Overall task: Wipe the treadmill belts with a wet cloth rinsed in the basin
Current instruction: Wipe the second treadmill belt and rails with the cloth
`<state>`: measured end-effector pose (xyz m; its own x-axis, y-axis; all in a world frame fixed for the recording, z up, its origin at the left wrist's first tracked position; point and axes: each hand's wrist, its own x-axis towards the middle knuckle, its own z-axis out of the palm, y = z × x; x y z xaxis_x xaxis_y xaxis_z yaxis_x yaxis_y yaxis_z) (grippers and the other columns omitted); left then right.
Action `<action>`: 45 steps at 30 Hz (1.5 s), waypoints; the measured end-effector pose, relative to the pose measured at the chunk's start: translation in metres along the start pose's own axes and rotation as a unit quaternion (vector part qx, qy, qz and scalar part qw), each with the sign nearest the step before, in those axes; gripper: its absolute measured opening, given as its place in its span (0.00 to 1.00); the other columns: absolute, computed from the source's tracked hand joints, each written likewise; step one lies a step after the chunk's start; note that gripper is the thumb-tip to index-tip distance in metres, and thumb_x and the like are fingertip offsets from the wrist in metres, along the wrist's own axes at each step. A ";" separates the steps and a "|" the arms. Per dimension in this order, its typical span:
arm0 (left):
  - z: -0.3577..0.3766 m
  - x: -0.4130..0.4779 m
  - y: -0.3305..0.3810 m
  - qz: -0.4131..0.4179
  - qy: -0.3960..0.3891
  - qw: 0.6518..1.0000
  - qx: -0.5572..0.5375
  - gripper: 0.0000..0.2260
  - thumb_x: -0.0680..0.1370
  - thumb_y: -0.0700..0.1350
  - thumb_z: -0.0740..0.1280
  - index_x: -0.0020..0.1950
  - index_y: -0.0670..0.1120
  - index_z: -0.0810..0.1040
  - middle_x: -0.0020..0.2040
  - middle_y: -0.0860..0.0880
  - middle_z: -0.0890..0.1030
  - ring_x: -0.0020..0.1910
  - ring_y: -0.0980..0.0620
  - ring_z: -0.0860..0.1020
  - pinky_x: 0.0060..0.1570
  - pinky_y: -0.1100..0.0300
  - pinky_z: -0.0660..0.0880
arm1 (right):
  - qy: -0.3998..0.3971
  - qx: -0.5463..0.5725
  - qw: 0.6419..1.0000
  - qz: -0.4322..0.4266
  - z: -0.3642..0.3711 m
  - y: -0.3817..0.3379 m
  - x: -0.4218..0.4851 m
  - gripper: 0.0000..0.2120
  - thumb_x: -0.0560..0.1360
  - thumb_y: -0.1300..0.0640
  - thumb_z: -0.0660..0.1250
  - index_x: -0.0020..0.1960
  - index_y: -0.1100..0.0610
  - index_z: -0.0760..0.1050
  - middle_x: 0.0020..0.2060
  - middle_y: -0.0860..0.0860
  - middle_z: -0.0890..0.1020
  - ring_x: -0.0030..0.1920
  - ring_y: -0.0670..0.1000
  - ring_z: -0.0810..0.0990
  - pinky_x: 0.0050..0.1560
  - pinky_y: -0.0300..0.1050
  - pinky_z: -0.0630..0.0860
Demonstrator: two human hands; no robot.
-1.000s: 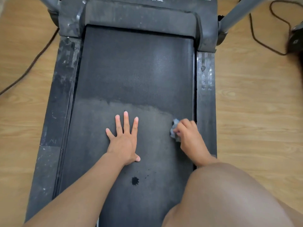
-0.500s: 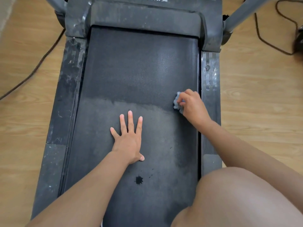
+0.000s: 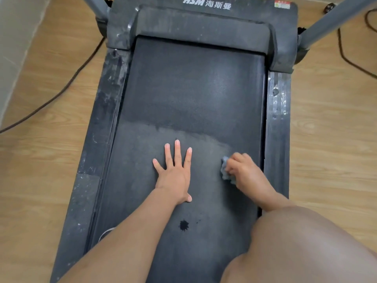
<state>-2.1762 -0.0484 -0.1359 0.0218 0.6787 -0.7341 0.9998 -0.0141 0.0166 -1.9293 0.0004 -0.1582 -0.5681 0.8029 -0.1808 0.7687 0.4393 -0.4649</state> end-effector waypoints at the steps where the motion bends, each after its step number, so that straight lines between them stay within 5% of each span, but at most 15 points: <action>1: 0.001 0.001 -0.001 0.000 0.000 1.000 0.000 0.69 0.70 0.64 0.79 0.79 0.47 0.21 0.75 0.36 0.17 0.77 0.27 0.26 0.75 0.22 0.51 | 0.029 -0.005 0.999 0.018 -0.010 0.006 0.028 0.19 0.65 0.72 0.73 0.46 0.51 0.75 0.45 0.44 0.73 0.43 0.52 0.68 0.37 0.52 0.75; 6: 0.002 0.002 -0.001 -0.002 -0.001 1.000 0.014 0.70 0.69 0.65 0.79 0.79 0.47 0.21 0.75 0.35 0.18 0.78 0.26 0.27 0.74 0.22 0.52 | 0.076 0.007 0.993 0.085 -0.039 0.020 0.106 0.13 0.68 0.69 0.69 0.42 0.51 0.75 0.42 0.44 0.72 0.42 0.58 0.75 0.40 0.54 0.79; 10: -0.010 -0.002 -0.007 0.009 0.001 1.000 0.027 0.69 0.68 0.67 0.79 0.81 0.47 0.25 0.77 0.35 0.21 0.79 0.26 0.30 0.74 0.23 0.57 | -0.037 0.038 0.995 0.083 0.003 -0.007 0.027 0.02 0.69 0.53 0.64 0.42 0.49 0.75 0.44 0.48 0.75 0.43 0.57 0.73 0.42 0.55 0.79; 12: -0.015 -0.008 -0.006 0.007 -0.003 1.000 0.025 0.69 0.68 0.68 0.79 0.82 0.47 0.26 0.78 0.35 0.22 0.80 0.27 0.31 0.74 0.24 0.58 | -0.093 0.038 0.992 0.079 0.014 -0.024 -0.027 0.25 0.66 0.39 0.55 0.44 0.57 0.78 0.43 0.49 0.72 0.44 0.56 0.69 0.44 0.57 0.78; 14: -0.014 -0.010 -0.005 0.003 -0.005 1.000 0.029 0.70 0.68 0.68 0.79 0.82 0.47 0.26 0.78 0.35 0.22 0.80 0.28 0.31 0.74 0.24 0.58 | -0.104 0.066 0.988 0.098 0.024 -0.025 -0.047 0.28 0.64 0.36 0.54 0.44 0.59 0.77 0.42 0.47 0.69 0.44 0.55 0.67 0.43 0.59 0.78; 18: -0.016 -0.011 0.000 -0.011 -0.011 1.000 0.024 0.70 0.67 0.67 0.80 0.82 0.47 0.26 0.78 0.35 0.22 0.80 0.28 0.31 0.75 0.24 0.57 | -0.068 0.074 0.990 0.097 0.023 -0.024 -0.041 0.17 0.62 0.45 0.57 0.41 0.56 0.75 0.42 0.50 0.72 0.45 0.57 0.69 0.39 0.57 0.79; 22: -0.009 -0.006 0.000 -0.010 -0.005 1.000 0.026 0.70 0.68 0.65 0.80 0.81 0.47 0.25 0.78 0.36 0.21 0.79 0.27 0.29 0.76 0.24 0.56 | -0.058 0.074 0.993 0.069 0.032 -0.022 -0.048 0.11 0.61 0.45 0.48 0.40 0.46 0.64 0.42 0.46 0.74 0.44 0.54 0.69 0.38 0.57 0.77; 24: -0.006 -0.003 -0.001 -0.005 0.004 1.000 0.025 0.70 0.68 0.65 0.80 0.82 0.47 0.25 0.78 0.36 0.21 0.79 0.27 0.29 0.75 0.24 0.55 | -0.061 0.070 0.992 0.086 0.036 -0.019 -0.048 0.04 0.65 0.50 0.55 0.40 0.46 0.65 0.42 0.45 0.74 0.44 0.53 0.69 0.37 0.56 0.78; 27: -0.006 -0.002 0.000 -0.006 -0.001 1.000 0.017 0.70 0.68 0.65 0.81 0.81 0.47 0.25 0.78 0.36 0.21 0.79 0.27 0.28 0.75 0.23 0.55 | -0.043 0.107 0.986 0.117 0.031 -0.018 -0.042 0.17 0.65 0.68 0.70 0.38 0.47 0.71 0.42 0.44 0.72 0.43 0.51 0.74 0.37 0.55 0.80; 32: -0.002 0.000 -0.001 0.002 0.005 1.000 0.026 0.70 0.69 0.66 0.79 0.80 0.47 0.23 0.77 0.35 0.20 0.78 0.26 0.28 0.75 0.24 0.55 | 0.040 0.160 0.981 0.105 0.005 -0.014 0.000 0.07 0.66 0.56 0.61 0.37 0.44 0.71 0.41 0.45 0.77 0.43 0.53 0.78 0.41 0.53 0.79; 38: 0.001 0.002 -0.005 0.014 0.030 0.999 0.034 0.69 0.68 0.68 0.78 0.81 0.48 0.24 0.78 0.36 0.22 0.79 0.27 0.29 0.75 0.25 0.56 | 0.125 0.093 0.979 0.129 -0.029 0.002 0.131 0.16 0.69 0.69 0.65 0.37 0.46 0.73 0.44 0.48 0.75 0.47 0.59 0.81 0.44 0.56 0.82; 42: 0.001 -0.001 -0.003 0.008 0.023 0.999 0.028 0.70 0.68 0.67 0.79 0.81 0.48 0.24 0.78 0.36 0.21 0.79 0.28 0.29 0.76 0.24 0.55 | 0.086 0.033 0.991 0.094 0.003 -0.043 0.047 0.13 0.70 0.71 0.68 0.42 0.53 0.76 0.43 0.47 0.73 0.46 0.54 0.74 0.36 0.50 0.75; 45: 0.001 -0.003 -0.005 0.011 0.033 0.999 0.017 0.69 0.68 0.67 0.79 0.82 0.49 0.25 0.78 0.38 0.21 0.80 0.29 0.29 0.77 0.26 0.55 | -0.004 0.009 1.000 -0.009 0.038 -0.068 -0.053 0.18 0.67 0.73 0.69 0.44 0.51 0.72 0.45 0.44 0.71 0.44 0.50 0.67 0.35 0.52 0.73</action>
<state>-2.1814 -0.0510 -0.1340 0.0443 0.7247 -0.6877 0.9986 -0.0531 0.0083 -1.9620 -0.0875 -0.1499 -0.5839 0.7917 -0.1796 0.7533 0.4458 -0.4835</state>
